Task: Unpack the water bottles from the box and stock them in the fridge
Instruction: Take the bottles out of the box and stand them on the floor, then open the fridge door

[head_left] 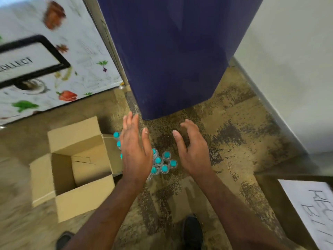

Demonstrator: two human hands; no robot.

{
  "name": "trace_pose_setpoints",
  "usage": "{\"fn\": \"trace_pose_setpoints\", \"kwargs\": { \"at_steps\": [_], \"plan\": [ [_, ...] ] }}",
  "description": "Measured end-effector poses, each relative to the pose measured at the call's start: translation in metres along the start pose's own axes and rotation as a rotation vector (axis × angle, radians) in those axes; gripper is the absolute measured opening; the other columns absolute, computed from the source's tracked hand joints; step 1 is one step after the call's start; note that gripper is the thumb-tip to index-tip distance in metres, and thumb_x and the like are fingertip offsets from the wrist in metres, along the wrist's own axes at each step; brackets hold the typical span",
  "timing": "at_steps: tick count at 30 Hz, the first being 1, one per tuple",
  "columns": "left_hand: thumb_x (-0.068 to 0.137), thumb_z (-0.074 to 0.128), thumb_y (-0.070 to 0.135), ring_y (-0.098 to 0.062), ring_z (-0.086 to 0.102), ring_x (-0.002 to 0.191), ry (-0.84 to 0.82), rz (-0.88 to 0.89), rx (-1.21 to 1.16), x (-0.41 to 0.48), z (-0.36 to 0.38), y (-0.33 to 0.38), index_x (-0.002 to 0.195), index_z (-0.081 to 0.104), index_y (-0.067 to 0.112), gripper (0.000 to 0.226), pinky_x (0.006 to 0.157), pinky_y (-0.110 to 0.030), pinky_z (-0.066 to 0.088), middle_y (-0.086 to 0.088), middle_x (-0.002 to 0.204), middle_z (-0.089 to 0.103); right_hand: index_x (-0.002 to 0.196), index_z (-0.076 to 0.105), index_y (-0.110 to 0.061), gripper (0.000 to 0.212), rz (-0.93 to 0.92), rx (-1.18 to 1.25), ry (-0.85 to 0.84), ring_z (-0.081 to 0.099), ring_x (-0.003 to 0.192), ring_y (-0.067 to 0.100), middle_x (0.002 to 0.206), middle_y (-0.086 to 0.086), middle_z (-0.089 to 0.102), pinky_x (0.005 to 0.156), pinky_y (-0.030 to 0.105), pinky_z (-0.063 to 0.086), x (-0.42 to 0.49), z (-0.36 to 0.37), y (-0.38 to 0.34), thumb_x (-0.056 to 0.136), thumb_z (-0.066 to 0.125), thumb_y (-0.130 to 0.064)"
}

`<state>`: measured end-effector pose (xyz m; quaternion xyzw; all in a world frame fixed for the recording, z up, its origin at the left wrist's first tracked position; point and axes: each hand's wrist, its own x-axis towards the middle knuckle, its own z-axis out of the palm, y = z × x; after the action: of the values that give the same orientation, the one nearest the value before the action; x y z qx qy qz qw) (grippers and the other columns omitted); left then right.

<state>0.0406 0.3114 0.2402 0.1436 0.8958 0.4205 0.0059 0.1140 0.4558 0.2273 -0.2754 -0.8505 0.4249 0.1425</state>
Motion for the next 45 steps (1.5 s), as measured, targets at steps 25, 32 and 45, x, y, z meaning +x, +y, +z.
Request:
{"fn": "trace_pose_setpoints", "kwargs": {
  "at_steps": [25,32,45],
  "plan": [
    [0.111,0.043,0.027,-0.01,0.007,0.16,0.319,0.336,0.026,-0.015,-0.347,0.352,0.162,0.031,0.012,0.054,0.131,-0.033,0.009,-0.005,0.171,0.024,0.136,0.052,-0.018,0.045,-0.502,-0.078,0.191,0.023,0.148,0.011,0.154,-0.004,0.038,0.119,0.039,0.029,-0.041,-0.288,-0.391,0.1,0.049,-0.045],
    [0.109,0.043,0.033,-0.011,0.008,0.16,0.37,0.41,0.05,-0.013,-0.38,0.411,0.162,0.031,0.012,0.058,0.13,-0.03,0.007,-0.005,0.171,0.024,0.138,0.049,-0.02,0.049,-0.589,-0.106,0.253,0.019,0.149,0.013,0.156,-0.002,0.034,0.117,0.047,0.032,-0.04,-0.347,-0.441,0.1,0.044,-0.05],
    [0.109,0.04,0.038,-0.008,0.003,0.16,0.507,0.406,0.166,0.027,-0.327,0.529,0.163,0.028,0.017,0.06,0.129,-0.032,0.007,0.001,0.172,0.018,0.145,0.042,-0.022,0.056,-0.781,-0.07,0.165,0.003,0.151,0.01,0.162,-0.005,0.02,0.121,0.044,0.024,0.057,-0.468,-0.457,0.099,0.044,-0.053]
  ]
}}
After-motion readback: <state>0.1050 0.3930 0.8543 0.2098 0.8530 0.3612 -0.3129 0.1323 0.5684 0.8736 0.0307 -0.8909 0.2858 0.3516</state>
